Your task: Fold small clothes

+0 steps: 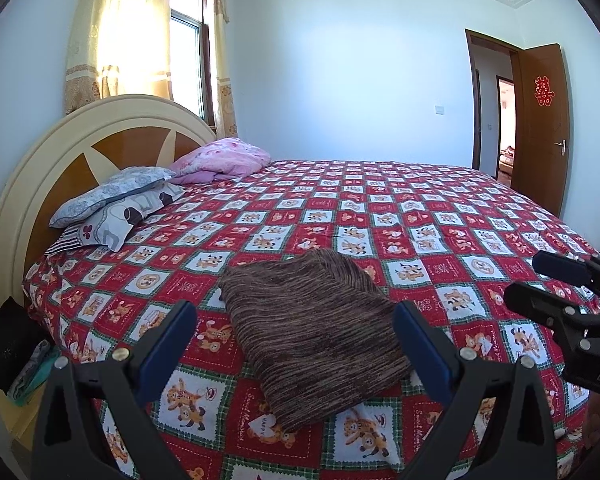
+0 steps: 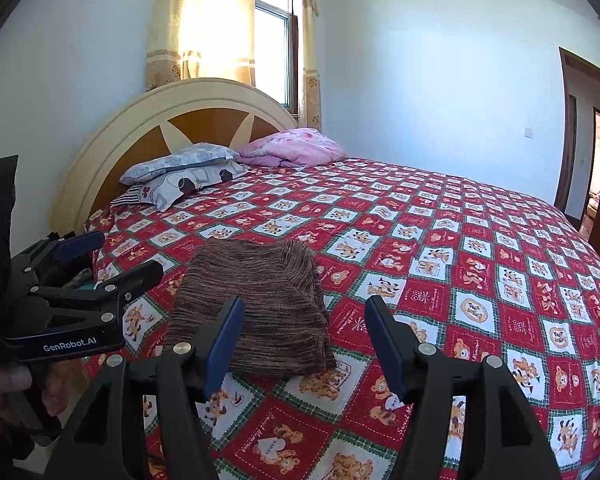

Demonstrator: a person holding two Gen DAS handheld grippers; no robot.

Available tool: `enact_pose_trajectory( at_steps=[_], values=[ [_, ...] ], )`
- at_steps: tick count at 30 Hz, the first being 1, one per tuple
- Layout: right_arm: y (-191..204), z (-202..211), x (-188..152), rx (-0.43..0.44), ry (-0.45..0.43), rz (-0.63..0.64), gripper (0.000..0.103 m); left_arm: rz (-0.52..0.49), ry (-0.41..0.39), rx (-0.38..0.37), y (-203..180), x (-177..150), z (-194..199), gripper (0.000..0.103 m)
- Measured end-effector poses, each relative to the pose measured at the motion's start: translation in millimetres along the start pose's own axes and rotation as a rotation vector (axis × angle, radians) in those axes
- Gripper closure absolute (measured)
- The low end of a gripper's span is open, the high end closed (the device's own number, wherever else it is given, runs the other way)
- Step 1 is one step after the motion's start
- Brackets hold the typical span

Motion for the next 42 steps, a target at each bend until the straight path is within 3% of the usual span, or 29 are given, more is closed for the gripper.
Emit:
enact_pose_trajectory(
  at_steps=[19,37,42],
  values=[
    [-1,1,-2,0.007,0.003,-0.005,0.038,0.0,0.004,0.001,1,0,-1,0.002],
    [-5,11,0,-0.002,-0.051,-0.023,0.038,-0.005,0.001,-0.026,0,-1,1,0.0],
    [-4,12,1,-0.001,-0.054,-0.021,0.038,-0.013,0.004,0.0,1,0,1,0.0]
  ],
)
Point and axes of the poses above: each gripper's, at about its wrist camera, not at the fingertips, and z roughly against the way its jaws point, y to its left, x to its top, the point moved 4 cm from there along -z, roughly the way its jaws point, and after that the axes turned 7 degrees about y, right-handed, at the moved point
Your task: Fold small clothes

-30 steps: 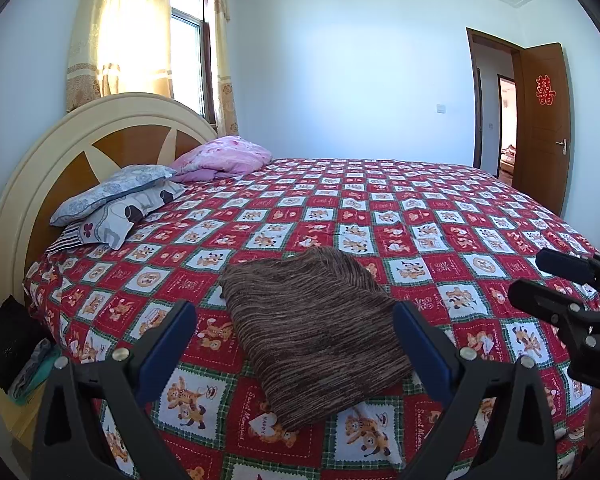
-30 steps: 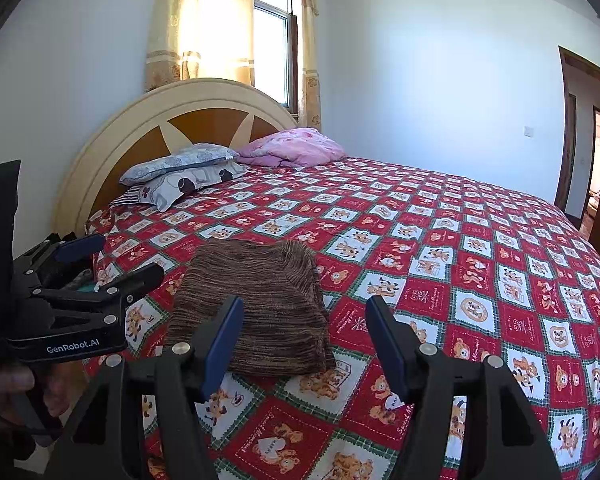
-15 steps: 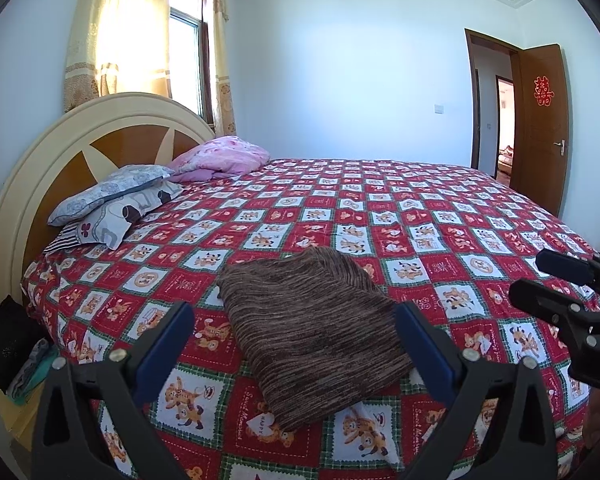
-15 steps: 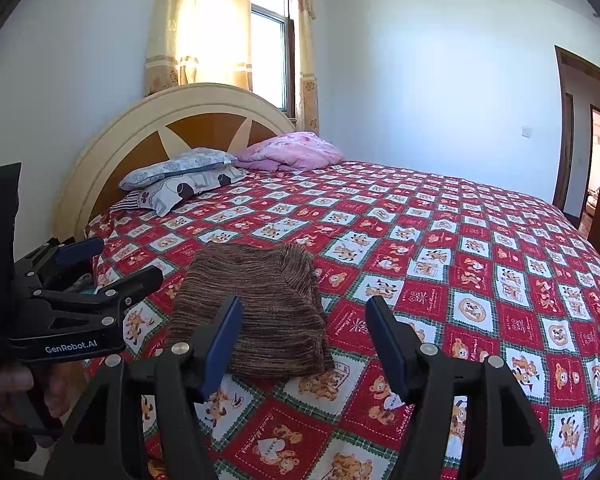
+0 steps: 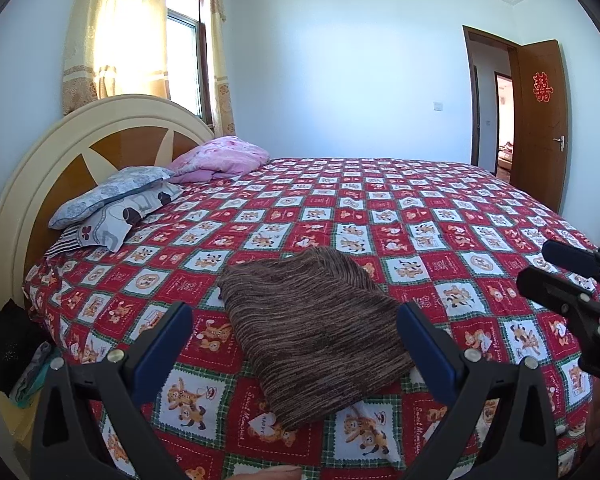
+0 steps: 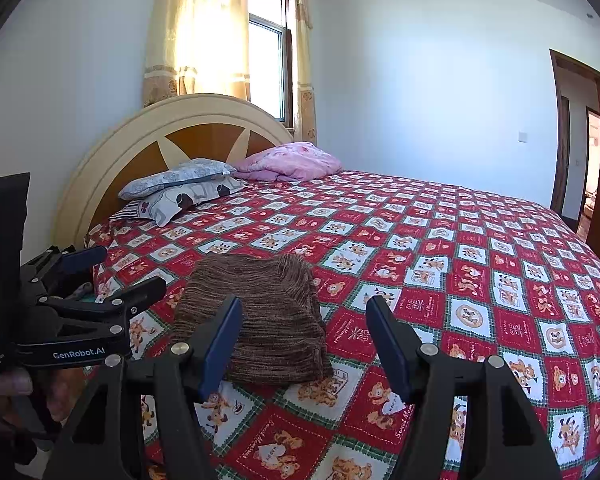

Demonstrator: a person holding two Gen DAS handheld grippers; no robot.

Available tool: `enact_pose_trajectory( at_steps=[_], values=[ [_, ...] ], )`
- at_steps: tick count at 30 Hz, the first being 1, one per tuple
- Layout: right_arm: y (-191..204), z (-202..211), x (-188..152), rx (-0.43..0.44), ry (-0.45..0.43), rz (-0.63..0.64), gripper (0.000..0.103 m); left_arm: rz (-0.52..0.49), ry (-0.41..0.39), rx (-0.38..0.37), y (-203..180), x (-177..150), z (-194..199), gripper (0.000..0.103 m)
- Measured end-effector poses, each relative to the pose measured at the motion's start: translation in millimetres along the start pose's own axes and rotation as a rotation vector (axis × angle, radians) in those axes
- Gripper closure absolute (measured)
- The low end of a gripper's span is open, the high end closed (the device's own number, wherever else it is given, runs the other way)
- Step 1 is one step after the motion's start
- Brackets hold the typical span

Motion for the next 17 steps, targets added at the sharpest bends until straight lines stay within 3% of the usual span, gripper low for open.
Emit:
enact_pose_trajectory(
  at_steps=[17],
  values=[
    [6.1,-3.6,-4.9,0.013,0.018,0.016,0.037,0.026,0.012,0.029,9.5,1.1,-7.9,0.0]
  ],
)
Point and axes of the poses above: each gripper's, at about its wrist camera, not at the fingertips, and z roughly against the way its jaws point, y to its left, x to its top, the point moved 4 cm from there along -z, roughly the way its jaws point, and after that the axes turned 7 degrees about y, right-handed, at the moved point
